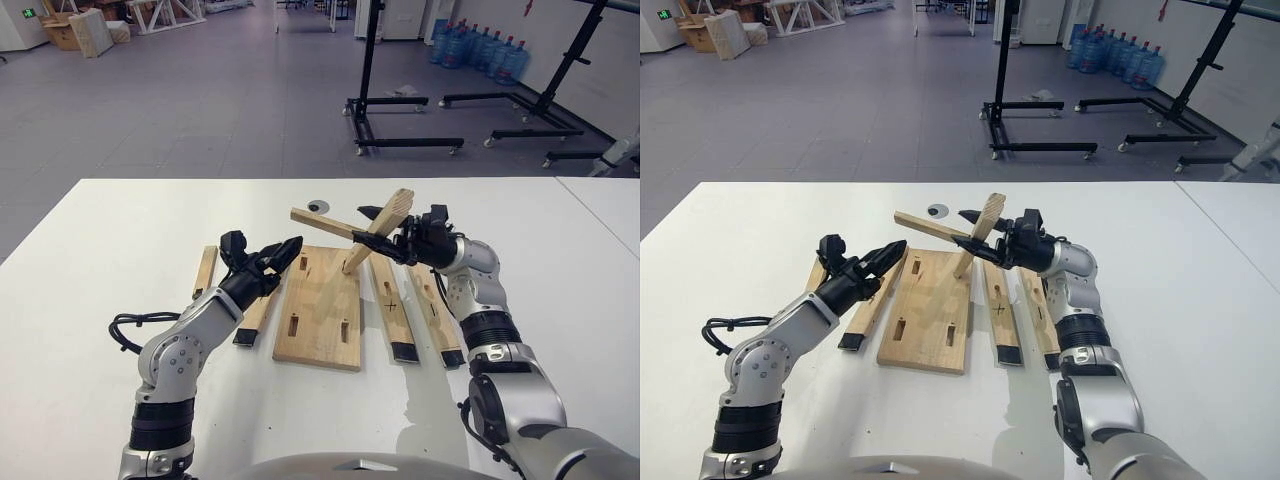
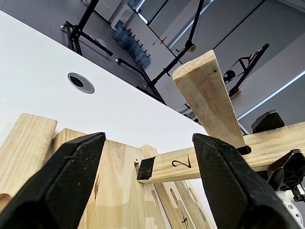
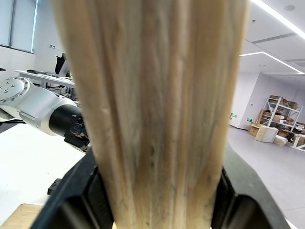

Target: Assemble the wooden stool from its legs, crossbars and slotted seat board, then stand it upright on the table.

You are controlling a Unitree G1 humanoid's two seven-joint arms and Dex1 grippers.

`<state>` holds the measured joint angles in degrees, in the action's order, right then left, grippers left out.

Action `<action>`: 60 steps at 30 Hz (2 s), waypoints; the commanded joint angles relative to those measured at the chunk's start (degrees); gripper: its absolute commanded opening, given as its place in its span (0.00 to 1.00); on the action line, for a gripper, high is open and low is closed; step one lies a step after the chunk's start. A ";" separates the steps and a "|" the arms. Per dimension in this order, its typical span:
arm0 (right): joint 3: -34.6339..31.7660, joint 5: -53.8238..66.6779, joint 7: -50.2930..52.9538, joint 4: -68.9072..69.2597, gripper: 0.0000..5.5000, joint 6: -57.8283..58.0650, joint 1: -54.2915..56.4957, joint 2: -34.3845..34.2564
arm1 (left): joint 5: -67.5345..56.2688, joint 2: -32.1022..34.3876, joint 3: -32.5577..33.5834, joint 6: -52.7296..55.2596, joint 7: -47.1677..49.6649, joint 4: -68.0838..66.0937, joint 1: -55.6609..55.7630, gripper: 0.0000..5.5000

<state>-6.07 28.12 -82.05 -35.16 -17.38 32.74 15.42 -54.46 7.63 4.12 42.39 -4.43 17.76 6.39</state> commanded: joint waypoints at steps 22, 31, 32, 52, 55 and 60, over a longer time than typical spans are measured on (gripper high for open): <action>1.82 -0.13 -0.88 3.48 0.38 11.03 -0.36 2.52 | 1.55 -1.02 -0.44 1.11 -0.72 0.72 -0.13 0.61; 4.22 -3.76 2.23 -1.42 0.38 19.93 0.99 5.95 | 2.60 -1.74 -0.37 0.72 -1.34 0.03 0.53 0.61; 4.49 -4.22 2.67 -1.77 0.38 19.04 0.44 5.59 | 2.66 -1.80 -0.35 0.81 -1.34 0.14 0.41 0.61; 8.32 -4.70 6.35 -2.45 0.38 29.85 2.44 5.48 | 3.31 -2.58 0.15 1.63 -1.45 0.29 0.25 0.61; 10.02 -6.57 7.24 -1.38 0.38 28.70 2.83 5.75 | 3.46 -2.62 0.27 1.64 -1.58 0.25 0.24 0.61; 10.72 -6.61 8.33 -0.50 0.38 28.40 1.57 5.46 | 3.51 -2.67 0.22 1.83 -1.58 0.53 0.01 0.61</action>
<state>2.20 25.74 -74.91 -34.52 10.05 37.52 20.97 -51.39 4.92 4.31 43.53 -6.07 17.75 6.43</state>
